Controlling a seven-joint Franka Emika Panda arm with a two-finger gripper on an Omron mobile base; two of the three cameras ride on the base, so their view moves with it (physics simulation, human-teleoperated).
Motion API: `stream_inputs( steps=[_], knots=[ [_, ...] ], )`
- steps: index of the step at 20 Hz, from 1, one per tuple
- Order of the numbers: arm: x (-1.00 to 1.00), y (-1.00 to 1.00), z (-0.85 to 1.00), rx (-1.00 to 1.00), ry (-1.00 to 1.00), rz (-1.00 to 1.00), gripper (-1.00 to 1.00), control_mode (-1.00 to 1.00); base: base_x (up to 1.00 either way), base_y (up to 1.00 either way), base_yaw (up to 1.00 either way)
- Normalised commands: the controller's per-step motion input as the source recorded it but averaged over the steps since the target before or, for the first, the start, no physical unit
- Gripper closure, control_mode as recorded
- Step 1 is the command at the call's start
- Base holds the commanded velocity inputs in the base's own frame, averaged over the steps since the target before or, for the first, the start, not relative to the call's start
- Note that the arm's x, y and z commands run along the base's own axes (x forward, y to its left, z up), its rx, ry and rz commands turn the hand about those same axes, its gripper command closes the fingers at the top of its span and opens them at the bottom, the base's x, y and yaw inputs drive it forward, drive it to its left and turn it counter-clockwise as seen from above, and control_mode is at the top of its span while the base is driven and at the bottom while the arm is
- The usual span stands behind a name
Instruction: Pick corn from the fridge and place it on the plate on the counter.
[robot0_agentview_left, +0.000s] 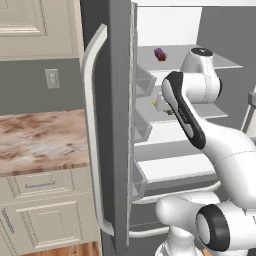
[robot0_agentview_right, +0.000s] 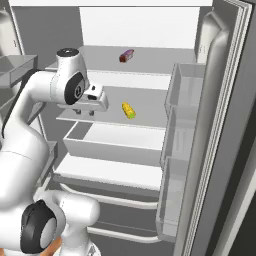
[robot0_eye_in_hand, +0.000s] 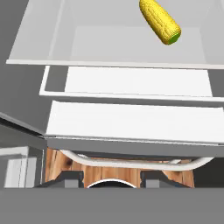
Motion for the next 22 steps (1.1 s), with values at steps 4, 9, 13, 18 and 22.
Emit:
stream_inputs(
  steps=[4,9,13,18,22],
  knots=[
    [0.0,-0.19,-0.06,0.0,0.0,0.04,-1.0,-1.0,0.0,0.0,0.0],
    [0.01,-0.44,-0.08,0.02,-0.05,0.08,-1.0,-1.0,0.0,0.0,0.0],
    [0.14,-0.36,-0.03,0.01,-0.16,0.09,-1.0,-1.0,0.0,0.0,0.0],
    [0.28,-0.24,0.0,0.01,-0.17,0.06,-1.0,-1.0,0.0,0.0,0.0],
    [0.39,-0.28,0.0,0.06,-0.08,0.06,-1.0,-1.0,0.0,0.0,0.0]
  ],
)
